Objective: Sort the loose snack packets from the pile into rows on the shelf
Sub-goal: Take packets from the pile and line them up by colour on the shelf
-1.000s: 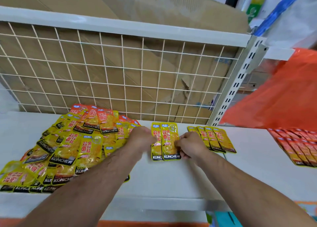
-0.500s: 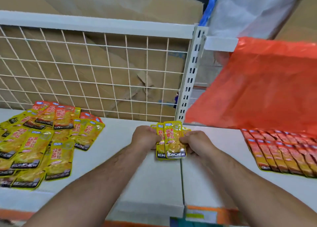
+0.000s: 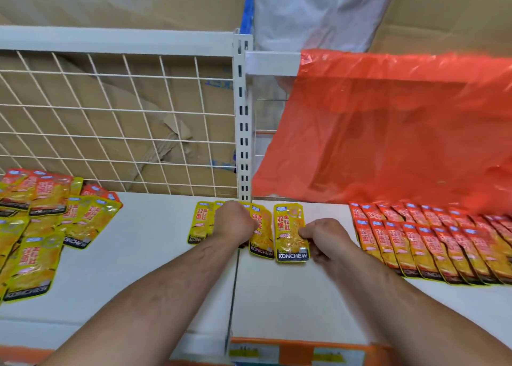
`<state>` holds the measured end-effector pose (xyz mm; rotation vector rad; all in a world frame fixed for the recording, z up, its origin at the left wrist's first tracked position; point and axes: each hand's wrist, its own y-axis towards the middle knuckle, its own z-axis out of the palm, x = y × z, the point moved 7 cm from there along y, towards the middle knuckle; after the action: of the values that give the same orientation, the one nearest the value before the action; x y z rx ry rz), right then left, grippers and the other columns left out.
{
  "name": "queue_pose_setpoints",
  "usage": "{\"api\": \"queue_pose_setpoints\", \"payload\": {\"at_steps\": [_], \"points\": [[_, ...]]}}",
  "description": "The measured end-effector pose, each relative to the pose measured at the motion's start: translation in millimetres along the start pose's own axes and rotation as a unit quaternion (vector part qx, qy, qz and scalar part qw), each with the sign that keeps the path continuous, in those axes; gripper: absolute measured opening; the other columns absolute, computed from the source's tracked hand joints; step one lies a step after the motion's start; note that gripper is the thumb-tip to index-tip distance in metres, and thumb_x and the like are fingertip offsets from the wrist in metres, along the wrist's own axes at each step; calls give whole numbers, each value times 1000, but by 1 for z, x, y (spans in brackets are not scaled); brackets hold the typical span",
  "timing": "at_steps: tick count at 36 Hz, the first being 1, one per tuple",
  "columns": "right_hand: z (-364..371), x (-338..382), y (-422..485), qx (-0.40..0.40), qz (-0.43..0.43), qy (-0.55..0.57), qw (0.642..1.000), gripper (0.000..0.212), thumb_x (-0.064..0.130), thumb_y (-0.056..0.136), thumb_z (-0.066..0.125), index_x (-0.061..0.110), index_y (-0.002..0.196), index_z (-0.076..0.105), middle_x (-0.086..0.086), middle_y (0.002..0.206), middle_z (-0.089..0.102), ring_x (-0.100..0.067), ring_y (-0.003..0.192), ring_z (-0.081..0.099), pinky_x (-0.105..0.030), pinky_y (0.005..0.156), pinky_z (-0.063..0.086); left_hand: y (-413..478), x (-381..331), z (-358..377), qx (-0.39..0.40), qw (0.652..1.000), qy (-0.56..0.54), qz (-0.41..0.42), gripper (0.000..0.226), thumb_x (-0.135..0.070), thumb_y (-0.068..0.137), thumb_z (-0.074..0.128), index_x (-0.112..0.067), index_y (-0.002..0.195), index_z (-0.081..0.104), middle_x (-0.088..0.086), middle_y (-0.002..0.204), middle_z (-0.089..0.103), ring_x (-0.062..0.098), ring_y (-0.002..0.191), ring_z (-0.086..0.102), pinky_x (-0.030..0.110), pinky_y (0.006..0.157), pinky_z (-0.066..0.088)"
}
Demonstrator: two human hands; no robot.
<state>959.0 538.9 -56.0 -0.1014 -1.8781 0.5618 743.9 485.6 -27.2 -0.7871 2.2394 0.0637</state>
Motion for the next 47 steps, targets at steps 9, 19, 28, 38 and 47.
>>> {"api": "queue_pose_setpoints", "payload": {"at_steps": [9,19,28,38,47], "points": [[-8,-5,15,9,7,-9,1000,18,9,84,66,10,70,54,-11,50,43,-17,39,31,-24,44,20,15,-7,11,-29,995,94,11,7,-13,73,67,-10,73,62,4,71,61,24,67,58,26,53,40],[-4,-4,30,25,3,-15,1000,13,8,84,64,11,77,54,-8,52,40,-17,41,29,-21,43,19,24,-11,14,-38,986,155,44,18,-12,75,63,-14,64,49,5,70,55,25,67,56,26,47,31],[-1,-7,36,24,11,-15,1000,14,10,84,65,11,75,55,-10,54,42,-18,43,31,-23,44,20,23,-16,13,-42,982,170,65,5,-16,79,63,-12,79,60,8,83,64,25,72,57,28,55,39],[11,3,38,27,18,-21,999,18,7,85,65,9,72,53,-7,47,41,-17,39,32,-22,42,22,12,-8,-13,-88,976,177,89,13,-28,85,58,-16,86,62,0,85,62,23,80,57,29,63,43],[20,20,38,-35,-8,-162,986,15,11,73,61,4,61,59,-11,48,57,-21,32,46,-24,38,39,5,12,-36,-119,973,184,68,18,-33,89,55,-19,95,64,2,102,59,24,93,59,30,71,46]]}}
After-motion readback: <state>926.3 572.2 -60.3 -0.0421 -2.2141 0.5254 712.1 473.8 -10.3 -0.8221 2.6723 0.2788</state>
